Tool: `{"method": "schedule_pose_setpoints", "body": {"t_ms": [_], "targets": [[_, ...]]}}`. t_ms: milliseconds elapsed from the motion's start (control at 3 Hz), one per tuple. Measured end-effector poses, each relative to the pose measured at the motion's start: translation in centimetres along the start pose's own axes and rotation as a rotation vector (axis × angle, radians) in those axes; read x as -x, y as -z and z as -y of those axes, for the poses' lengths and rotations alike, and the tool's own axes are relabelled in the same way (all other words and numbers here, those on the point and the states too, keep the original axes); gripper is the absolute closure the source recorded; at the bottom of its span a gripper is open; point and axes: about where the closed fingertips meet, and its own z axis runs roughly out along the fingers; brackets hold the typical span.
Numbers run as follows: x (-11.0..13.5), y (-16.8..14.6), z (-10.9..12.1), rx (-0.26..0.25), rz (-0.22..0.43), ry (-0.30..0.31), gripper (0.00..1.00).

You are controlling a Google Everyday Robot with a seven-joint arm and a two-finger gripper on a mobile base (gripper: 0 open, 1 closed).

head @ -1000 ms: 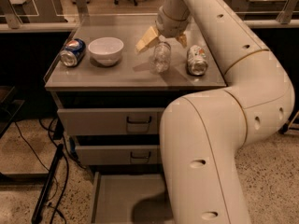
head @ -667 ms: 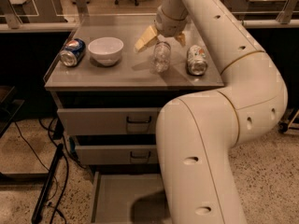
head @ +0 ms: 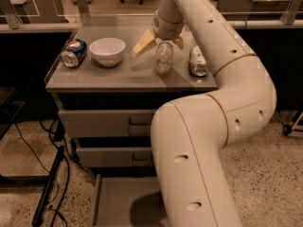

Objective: Place water bottle into bottom drawer

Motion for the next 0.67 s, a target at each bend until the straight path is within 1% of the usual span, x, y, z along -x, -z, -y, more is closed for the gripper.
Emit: {"method": "schedule_pose_setpoints", "body": {"t_ms": [667], "targets": [[0.1,-2.1,0.4,-0.009,-0.025,0.005,0.00]]}}
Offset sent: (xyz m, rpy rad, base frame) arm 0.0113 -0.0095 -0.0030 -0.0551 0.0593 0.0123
